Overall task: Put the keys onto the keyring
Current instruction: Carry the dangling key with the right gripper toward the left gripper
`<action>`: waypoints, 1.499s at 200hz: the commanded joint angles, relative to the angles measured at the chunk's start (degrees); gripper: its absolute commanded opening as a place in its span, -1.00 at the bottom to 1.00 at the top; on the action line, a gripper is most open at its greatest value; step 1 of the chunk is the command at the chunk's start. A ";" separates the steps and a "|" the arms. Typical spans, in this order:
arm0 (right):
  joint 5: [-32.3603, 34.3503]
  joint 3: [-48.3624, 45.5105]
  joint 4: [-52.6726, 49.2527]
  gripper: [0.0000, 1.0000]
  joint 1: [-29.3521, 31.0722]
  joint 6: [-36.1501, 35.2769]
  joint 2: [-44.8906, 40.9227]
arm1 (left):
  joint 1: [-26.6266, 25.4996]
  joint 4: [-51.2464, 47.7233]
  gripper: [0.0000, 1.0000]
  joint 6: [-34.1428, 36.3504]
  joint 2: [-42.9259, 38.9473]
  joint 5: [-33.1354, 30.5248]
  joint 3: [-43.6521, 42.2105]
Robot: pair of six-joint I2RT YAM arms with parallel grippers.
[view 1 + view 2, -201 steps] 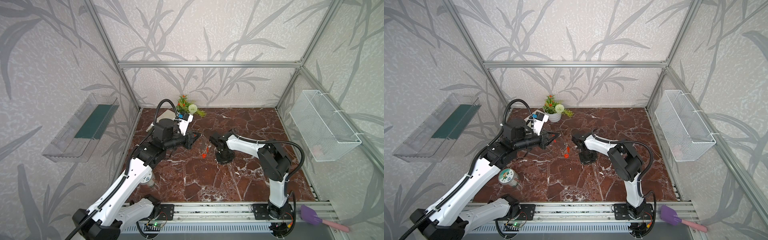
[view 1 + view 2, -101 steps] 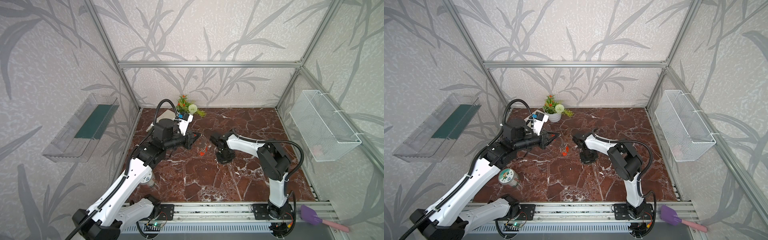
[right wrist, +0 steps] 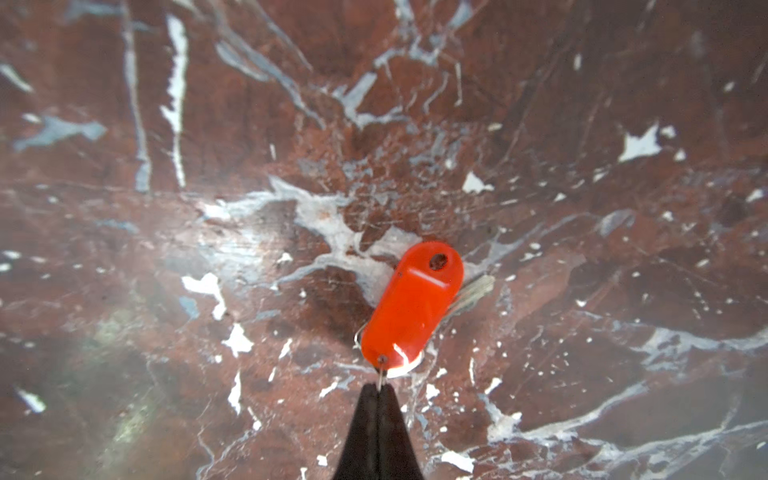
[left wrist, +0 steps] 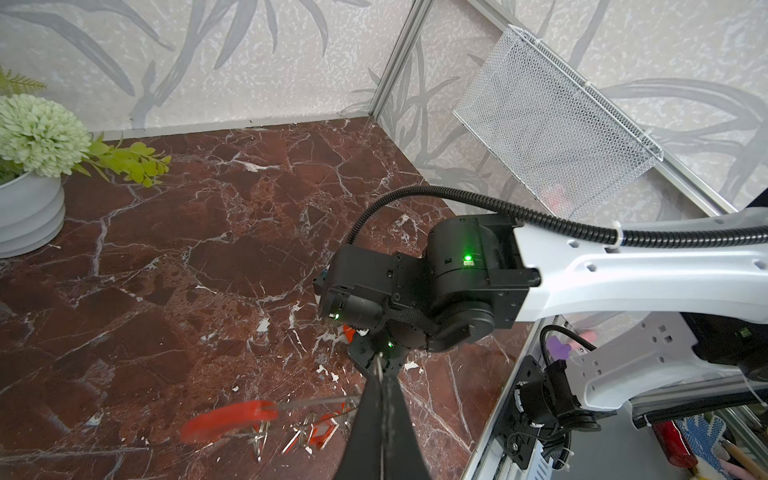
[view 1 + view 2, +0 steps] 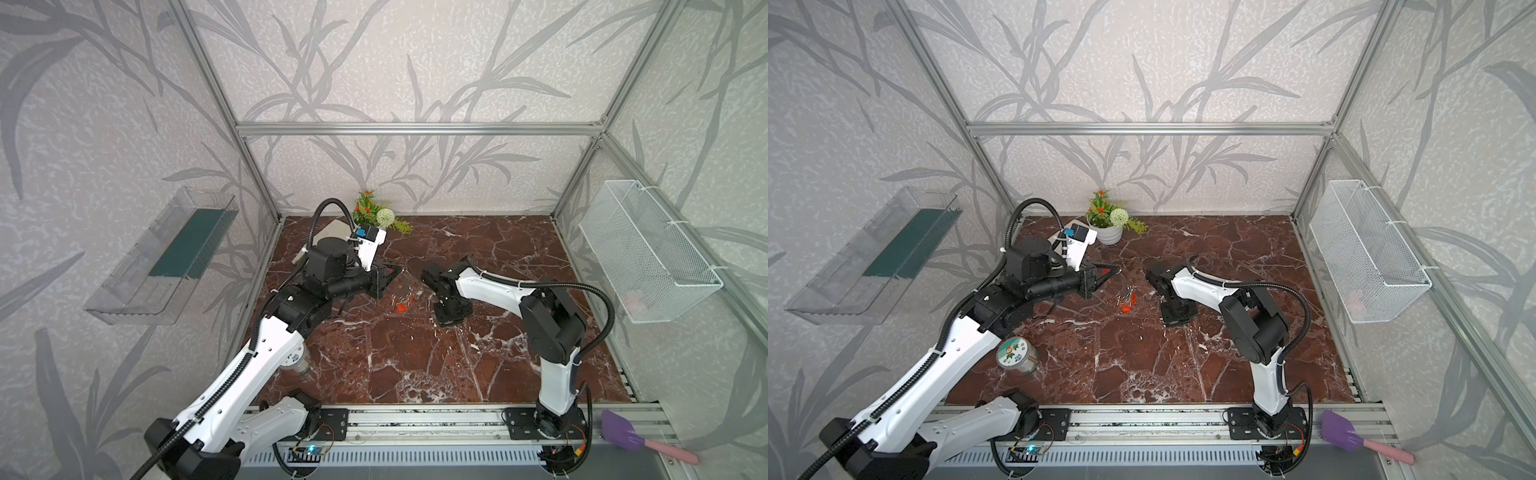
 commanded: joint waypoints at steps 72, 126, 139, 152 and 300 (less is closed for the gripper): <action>-2.04 0.87 -5.69 -1.00 -0.32 -0.59 -16.55 | -0.03 2.90 -1.00 0.99 -0.42 1.13 -0.52; -10.45 -2.28 -10.21 -1.00 -0.26 -2.19 -22.53 | -0.09 4.13 -1.00 2.43 -0.90 0.86 -1.18; -12.68 -4.63 -10.17 -1.00 -0.26 -2.02 -24.30 | -0.10 4.32 -1.00 2.62 -1.12 0.95 -1.48; -15.50 -7.87 -9.35 -1.00 -0.21 -1.38 -25.80 | -0.10 4.57 -1.00 2.70 -1.33 1.26 -1.64; -24.41 -13.23 -0.77 -1.00 -0.59 -0.72 -14.27 | -0.09 2.11 -1.00 2.58 -4.85 0.84 -3.32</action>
